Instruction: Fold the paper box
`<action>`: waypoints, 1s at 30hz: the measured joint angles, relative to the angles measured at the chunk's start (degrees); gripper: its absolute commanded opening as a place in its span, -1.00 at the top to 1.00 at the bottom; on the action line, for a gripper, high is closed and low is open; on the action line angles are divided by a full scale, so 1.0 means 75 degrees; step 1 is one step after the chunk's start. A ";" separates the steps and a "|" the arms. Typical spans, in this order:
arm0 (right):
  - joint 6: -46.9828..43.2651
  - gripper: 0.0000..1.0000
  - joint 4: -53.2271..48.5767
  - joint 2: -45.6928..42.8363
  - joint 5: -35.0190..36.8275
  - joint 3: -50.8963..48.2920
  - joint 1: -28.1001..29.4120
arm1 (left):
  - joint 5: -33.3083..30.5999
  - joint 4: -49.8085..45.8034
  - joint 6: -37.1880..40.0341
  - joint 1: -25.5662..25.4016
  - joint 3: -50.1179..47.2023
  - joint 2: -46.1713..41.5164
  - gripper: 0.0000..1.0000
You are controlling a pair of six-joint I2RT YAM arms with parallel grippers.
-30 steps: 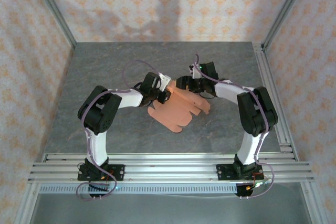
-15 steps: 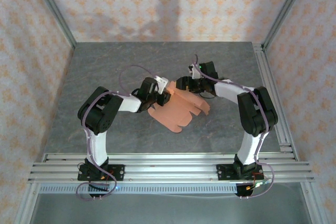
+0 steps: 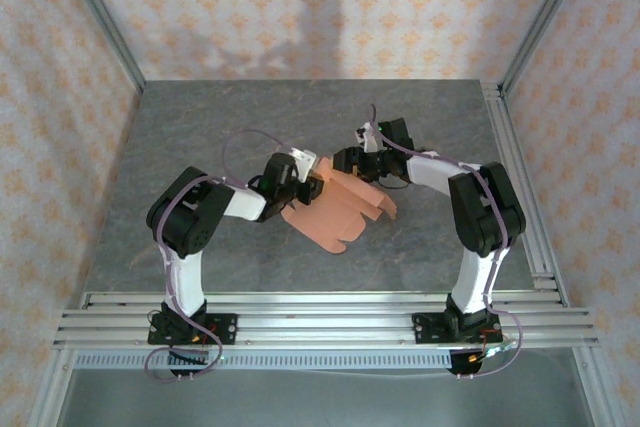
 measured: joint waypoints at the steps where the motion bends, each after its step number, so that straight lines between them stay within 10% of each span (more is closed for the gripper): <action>1: 0.0052 -0.27 0.0006 0.0000 -0.0064 -0.0003 0.0000 | -0.0006 0.0041 -0.0003 0.0000 -0.0058 -0.0087 0.33; 30: 0.0256 -0.43 -0.1157 0.0726 -0.0105 0.1145 -0.0003 | 0.0015 0.0385 -0.0125 0.0009 0.0350 0.0073 0.41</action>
